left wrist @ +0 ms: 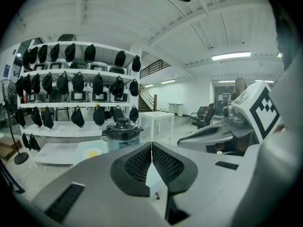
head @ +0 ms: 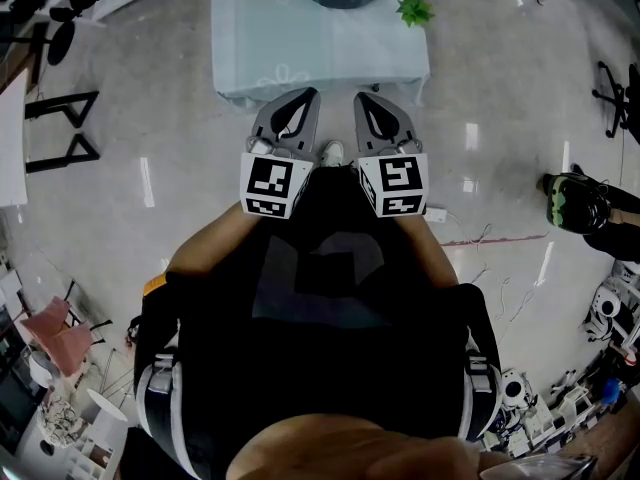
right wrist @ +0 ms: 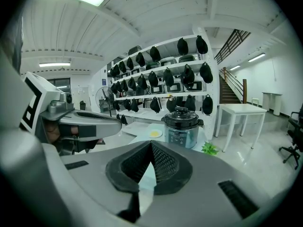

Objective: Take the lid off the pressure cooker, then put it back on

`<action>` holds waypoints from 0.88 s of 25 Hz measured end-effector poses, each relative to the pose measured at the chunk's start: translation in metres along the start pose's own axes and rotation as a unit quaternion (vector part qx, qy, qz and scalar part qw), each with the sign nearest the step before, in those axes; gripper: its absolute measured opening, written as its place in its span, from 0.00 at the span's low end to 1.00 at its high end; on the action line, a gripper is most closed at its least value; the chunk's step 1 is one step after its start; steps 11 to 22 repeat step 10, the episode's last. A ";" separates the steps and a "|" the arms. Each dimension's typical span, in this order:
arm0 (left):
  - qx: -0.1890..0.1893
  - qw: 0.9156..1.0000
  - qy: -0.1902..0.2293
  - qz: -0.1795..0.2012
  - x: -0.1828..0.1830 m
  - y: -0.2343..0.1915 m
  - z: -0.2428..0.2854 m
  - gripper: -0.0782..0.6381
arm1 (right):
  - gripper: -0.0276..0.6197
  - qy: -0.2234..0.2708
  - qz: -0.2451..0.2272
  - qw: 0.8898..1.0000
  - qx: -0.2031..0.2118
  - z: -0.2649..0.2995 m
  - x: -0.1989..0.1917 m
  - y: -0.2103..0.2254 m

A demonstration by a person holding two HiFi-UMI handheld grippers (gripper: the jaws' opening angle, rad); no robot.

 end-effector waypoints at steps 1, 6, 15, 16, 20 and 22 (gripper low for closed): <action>0.000 1.000 0.000 0.000 0.000 0.000 0.000 0.13 | 0.07 0.000 0.000 1.000 0.000 0.000 0.000 0.000; 0.000 1.000 0.001 0.001 -0.001 0.001 0.000 0.13 | 0.07 0.001 0.000 1.000 -0.002 0.000 -0.001 0.001; -0.001 1.000 0.001 0.001 -0.002 0.001 0.000 0.13 | 0.07 0.000 0.000 1.000 -0.002 -0.001 -0.002 0.000; -0.001 1.000 0.001 0.001 -0.002 0.001 0.000 0.13 | 0.07 0.000 0.000 1.000 -0.002 -0.001 -0.002 0.000; -0.001 1.000 0.001 0.001 -0.002 0.001 0.000 0.13 | 0.07 0.000 0.000 1.000 -0.002 -0.001 -0.002 0.000; -0.001 1.000 0.001 0.001 -0.002 0.001 0.000 0.13 | 0.07 0.000 0.000 1.000 -0.002 -0.001 -0.002 0.000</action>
Point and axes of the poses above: the fingertips, and each gripper's own axes: z forward along the fingers, y to its right, x out of its top, the point moved 4 cm from there along -z, backward along the fingers, and after that the axes turned 8 degrees about y, right-handed, at the moved point
